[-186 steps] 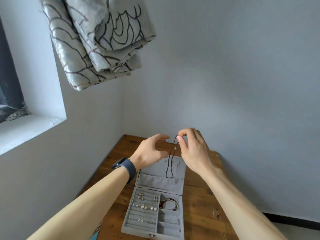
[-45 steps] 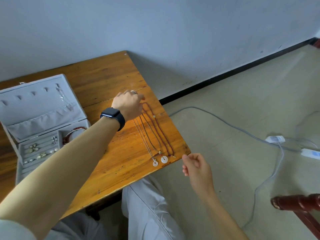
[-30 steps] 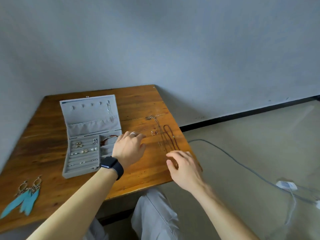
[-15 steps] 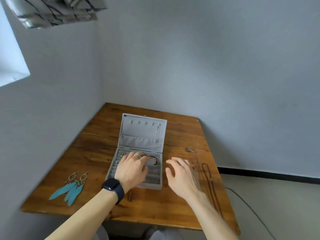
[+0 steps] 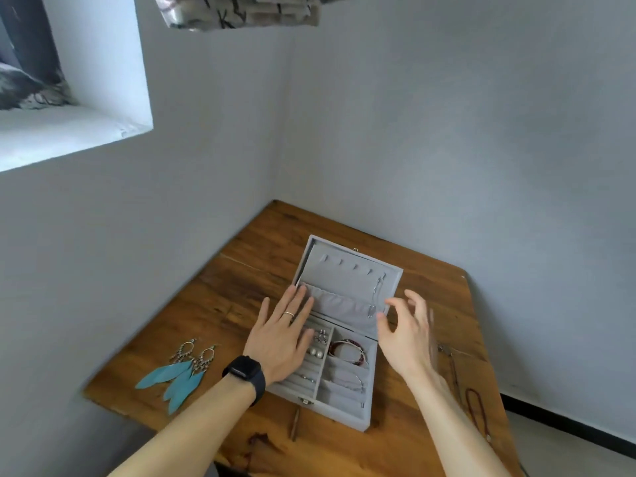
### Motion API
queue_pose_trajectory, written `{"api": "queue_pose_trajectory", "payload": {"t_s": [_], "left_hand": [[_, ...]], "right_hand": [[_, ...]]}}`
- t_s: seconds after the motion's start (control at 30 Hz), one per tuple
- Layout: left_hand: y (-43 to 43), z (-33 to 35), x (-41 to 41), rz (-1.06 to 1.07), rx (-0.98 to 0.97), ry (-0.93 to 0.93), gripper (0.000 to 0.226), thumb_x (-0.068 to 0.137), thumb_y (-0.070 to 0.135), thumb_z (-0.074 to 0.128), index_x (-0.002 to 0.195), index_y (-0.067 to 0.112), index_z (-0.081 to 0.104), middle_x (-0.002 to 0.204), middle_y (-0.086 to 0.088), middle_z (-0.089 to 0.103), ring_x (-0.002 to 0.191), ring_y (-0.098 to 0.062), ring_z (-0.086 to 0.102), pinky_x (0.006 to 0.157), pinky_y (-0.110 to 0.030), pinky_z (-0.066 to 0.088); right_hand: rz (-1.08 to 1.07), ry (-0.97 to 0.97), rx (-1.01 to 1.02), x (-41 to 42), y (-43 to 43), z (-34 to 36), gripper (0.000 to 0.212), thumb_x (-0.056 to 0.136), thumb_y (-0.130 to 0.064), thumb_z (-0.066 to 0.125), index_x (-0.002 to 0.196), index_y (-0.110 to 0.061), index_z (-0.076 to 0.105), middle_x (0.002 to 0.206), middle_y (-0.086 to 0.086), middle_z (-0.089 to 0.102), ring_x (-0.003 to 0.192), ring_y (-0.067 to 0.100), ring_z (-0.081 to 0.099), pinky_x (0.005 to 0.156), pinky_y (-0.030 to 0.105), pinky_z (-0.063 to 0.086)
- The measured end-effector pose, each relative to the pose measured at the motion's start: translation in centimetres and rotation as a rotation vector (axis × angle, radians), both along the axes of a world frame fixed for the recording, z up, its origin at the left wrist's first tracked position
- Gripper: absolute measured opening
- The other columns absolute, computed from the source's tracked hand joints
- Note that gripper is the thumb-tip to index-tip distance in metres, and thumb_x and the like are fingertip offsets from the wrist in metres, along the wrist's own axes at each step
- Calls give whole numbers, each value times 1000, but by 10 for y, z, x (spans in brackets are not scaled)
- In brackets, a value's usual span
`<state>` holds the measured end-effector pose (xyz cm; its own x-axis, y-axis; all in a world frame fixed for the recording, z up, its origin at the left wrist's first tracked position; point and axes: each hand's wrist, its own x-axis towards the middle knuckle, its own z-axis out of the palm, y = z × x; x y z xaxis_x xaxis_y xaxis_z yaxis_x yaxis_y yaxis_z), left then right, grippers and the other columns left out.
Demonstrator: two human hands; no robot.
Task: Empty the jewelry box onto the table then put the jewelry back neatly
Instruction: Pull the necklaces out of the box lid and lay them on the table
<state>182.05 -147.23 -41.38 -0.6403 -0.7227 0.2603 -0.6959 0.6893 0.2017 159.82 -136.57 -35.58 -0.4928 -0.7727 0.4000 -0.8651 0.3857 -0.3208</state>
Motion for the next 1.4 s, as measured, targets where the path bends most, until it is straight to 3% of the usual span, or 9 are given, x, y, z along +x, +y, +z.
{"api": "queue_pose_trajectory", "payload": {"t_s": [0.27,0.43,0.57,0.83,1.0,1.1,1.23,1.4], "left_hand": [[-4,-6,-1,-14,34,58,63,102,55,11,159,28,9,166,9,-10,149,-6,-22,125,-47,1],[-4,-8,-2,-21,27,57,65,102,55,14,159,26,10,166,6,-9,150,-8,-21,125,-47,1],[-3,-10,0,-14,13,66,65,102,54,17,159,24,14,167,5,-7,150,-8,-19,124,-46,0],[-5,-14,1,-7,-2,82,66,101,54,19,159,23,17,167,5,-5,151,-9,-18,124,-44,-2],[-4,-12,-1,-10,3,89,66,100,54,20,159,22,18,167,5,-5,151,-9,-17,124,-44,-1],[-5,-10,1,-16,9,96,66,100,53,21,158,22,20,167,4,-3,151,-9,-16,124,-44,-1],[-4,-8,6,-32,-2,131,59,102,45,29,155,22,31,167,2,8,153,-12,-6,122,-42,-2],[2,-4,11,-75,-37,165,49,100,35,42,146,21,48,162,-2,28,153,-18,14,122,-45,12]], "right_hand": [[-94,4,-131,-1,-45,14,11,86,-34,74,88,-24,71,141,4,48,119,30,46,89,42,48],[-221,1,-105,12,-57,16,18,87,-38,73,94,-22,75,144,4,46,118,30,44,90,47,46],[-286,1,-41,15,-64,18,17,90,-34,69,100,-21,75,148,2,43,123,30,41,92,43,40],[-177,0,-125,3,-71,26,14,90,-16,60,94,-11,73,140,3,50,121,29,42,97,42,41],[-74,-66,-297,-10,-64,49,10,91,-2,55,93,-2,64,132,15,50,124,33,47,107,23,25],[-23,-84,-333,-10,-52,64,8,94,-1,53,94,-3,61,131,17,50,124,32,49,101,10,18],[37,-149,-292,-4,-33,82,8,98,-9,50,98,-12,58,131,7,49,123,25,51,101,18,27],[37,-215,-353,2,-14,108,7,100,-11,49,98,-15,54,118,-5,47,110,21,56,100,31,40]]}}
